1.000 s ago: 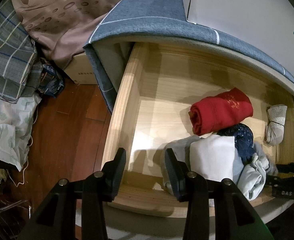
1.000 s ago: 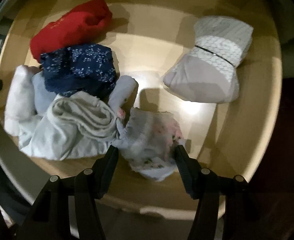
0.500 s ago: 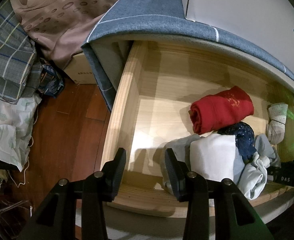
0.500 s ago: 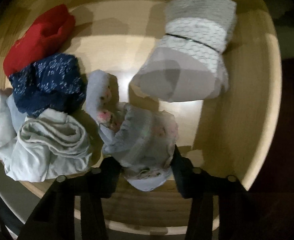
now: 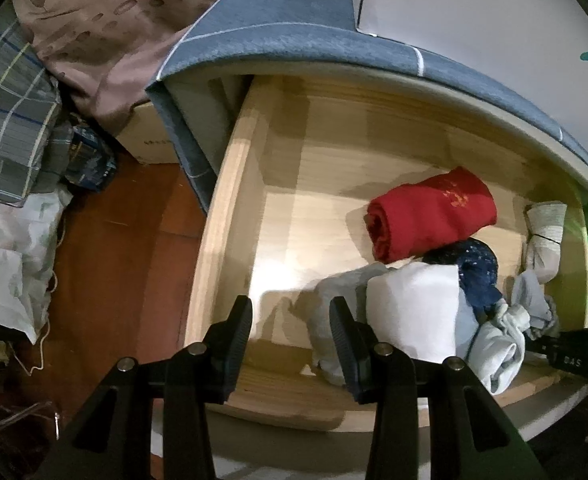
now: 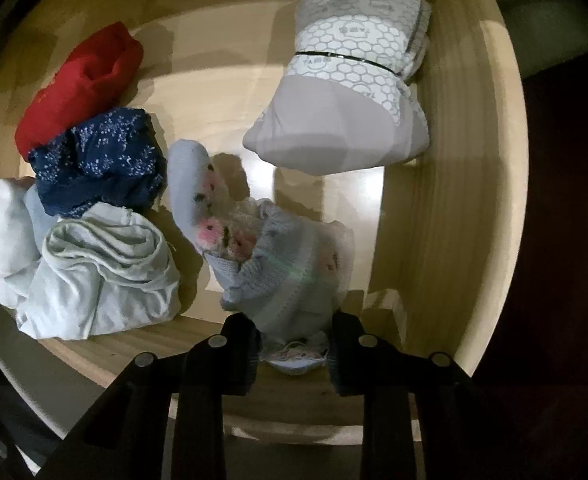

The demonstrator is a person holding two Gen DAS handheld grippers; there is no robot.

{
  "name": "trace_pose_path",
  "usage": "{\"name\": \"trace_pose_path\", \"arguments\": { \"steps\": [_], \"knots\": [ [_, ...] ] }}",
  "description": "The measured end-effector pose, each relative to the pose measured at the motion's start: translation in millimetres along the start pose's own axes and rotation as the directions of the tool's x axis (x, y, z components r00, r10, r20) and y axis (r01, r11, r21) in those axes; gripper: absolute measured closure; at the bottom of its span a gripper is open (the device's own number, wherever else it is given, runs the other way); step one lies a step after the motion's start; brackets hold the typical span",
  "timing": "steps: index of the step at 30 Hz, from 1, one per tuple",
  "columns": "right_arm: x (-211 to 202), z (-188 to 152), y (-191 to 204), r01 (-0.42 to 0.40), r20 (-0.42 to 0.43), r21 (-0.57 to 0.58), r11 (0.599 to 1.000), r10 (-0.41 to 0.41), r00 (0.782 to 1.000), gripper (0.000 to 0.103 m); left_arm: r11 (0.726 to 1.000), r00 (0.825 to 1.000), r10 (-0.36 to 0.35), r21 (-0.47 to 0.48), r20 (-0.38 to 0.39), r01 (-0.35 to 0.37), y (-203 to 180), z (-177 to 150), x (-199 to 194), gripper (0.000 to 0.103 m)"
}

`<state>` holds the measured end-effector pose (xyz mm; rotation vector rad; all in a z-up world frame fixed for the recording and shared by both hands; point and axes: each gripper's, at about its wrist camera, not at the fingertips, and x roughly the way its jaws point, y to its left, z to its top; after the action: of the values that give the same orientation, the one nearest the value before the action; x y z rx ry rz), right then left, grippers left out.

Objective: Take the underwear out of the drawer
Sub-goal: 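Lower the right gripper onto the grey knitted pink-flowered sock and close it, then close the left gripper on the white rolled sock while the right gripper holds the grey sock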

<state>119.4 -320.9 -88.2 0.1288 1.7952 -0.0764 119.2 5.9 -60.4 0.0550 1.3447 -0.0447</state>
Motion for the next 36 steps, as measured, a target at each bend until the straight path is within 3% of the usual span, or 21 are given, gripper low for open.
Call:
{"name": "trace_pose_path", "arguments": {
  "steps": [8, 12, 18, 22, 36],
  "knots": [
    [6, -8, -18, -0.072, -0.005, 0.046, 0.996, 0.072, 0.997, 0.079, 0.994, 0.997, -0.050, 0.090, -0.051, 0.054, -22, -3, 1, 0.062],
    [7, -9, -26, -0.082, -0.003, 0.048, 0.995, 0.083, 0.997, 0.079, 0.988, 0.988, -0.133, 0.072, -0.073, 0.138, -35, -5, -5, 0.062],
    [18, -6, -17, -0.118, -0.001, 0.065, 0.991, 0.118, 0.993, 0.078, 0.985, 0.987, -0.131, 0.098, -0.089, 0.140, -58, -3, -3, 0.062],
    [17, -6, -20, -0.129, -0.001, 0.068, 0.989, 0.130, 0.992, 0.077, 0.985, 0.980, -0.156, 0.057, -0.126, 0.164, -64, -3, 5, 0.062],
    [18, -7, -24, -0.152, -0.005, 0.081, 0.985, 0.153, 0.988, 0.076, 0.989, 0.989, -0.046, 0.130, -0.141, 0.065, -83, -12, 28, 0.049]
  ]
}}
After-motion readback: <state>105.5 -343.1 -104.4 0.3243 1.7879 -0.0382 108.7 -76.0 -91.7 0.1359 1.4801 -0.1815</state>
